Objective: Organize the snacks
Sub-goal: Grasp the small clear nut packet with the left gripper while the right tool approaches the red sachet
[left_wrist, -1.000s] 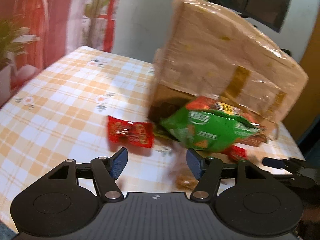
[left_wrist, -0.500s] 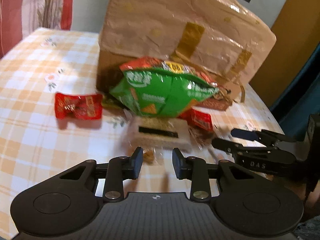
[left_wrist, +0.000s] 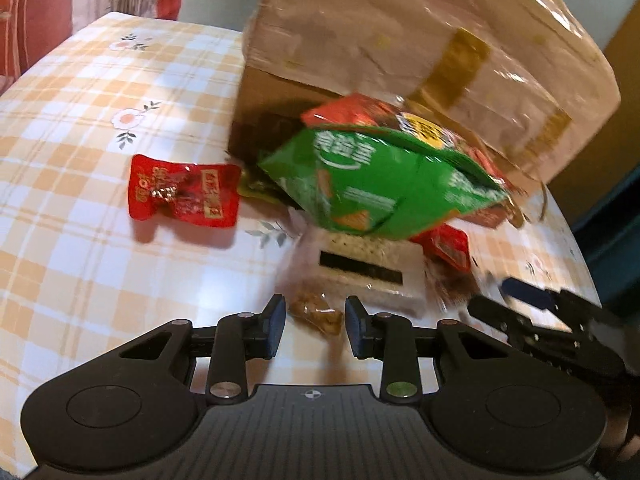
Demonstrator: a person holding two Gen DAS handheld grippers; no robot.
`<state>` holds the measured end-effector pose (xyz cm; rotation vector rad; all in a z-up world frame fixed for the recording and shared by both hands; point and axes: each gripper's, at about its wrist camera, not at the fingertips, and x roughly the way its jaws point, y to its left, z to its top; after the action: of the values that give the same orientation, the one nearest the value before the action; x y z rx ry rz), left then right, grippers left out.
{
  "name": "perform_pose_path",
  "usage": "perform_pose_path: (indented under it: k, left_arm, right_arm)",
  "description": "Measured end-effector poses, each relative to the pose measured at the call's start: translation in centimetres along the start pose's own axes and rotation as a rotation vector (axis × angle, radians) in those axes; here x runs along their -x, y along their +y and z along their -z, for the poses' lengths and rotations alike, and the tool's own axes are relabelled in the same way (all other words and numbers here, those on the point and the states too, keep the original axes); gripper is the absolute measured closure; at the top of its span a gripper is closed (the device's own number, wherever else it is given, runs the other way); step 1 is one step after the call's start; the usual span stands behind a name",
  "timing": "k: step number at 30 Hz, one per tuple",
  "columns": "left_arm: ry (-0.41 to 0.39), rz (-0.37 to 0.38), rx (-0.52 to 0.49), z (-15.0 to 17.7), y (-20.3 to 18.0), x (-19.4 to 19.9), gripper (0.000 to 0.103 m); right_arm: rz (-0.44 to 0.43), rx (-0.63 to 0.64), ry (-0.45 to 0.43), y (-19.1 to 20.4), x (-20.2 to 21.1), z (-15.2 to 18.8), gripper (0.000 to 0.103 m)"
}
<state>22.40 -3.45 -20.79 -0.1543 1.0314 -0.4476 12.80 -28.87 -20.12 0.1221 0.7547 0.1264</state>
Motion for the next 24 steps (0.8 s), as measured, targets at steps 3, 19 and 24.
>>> perform_pose_path:
  k: [3, 19, 24]
  left_arm:
    - [-0.003, -0.008, 0.007, -0.5, 0.0, -0.2, 0.068]
    - [-0.046, -0.179, -0.067, 0.2, -1.8, 0.4, 0.053]
    - [-0.073, -0.148, -0.072, 1.6, -2.0, 1.8, 0.052]
  right_arm:
    - [0.000, -0.014, -0.001, -0.3, 0.0, 0.1, 0.033]
    - [-0.009, -0.053, -0.050, -0.7, 0.6, 1.0, 0.033]
    - [-0.005, -0.060, -0.068, -0.8, 0.9, 1.2, 0.033]
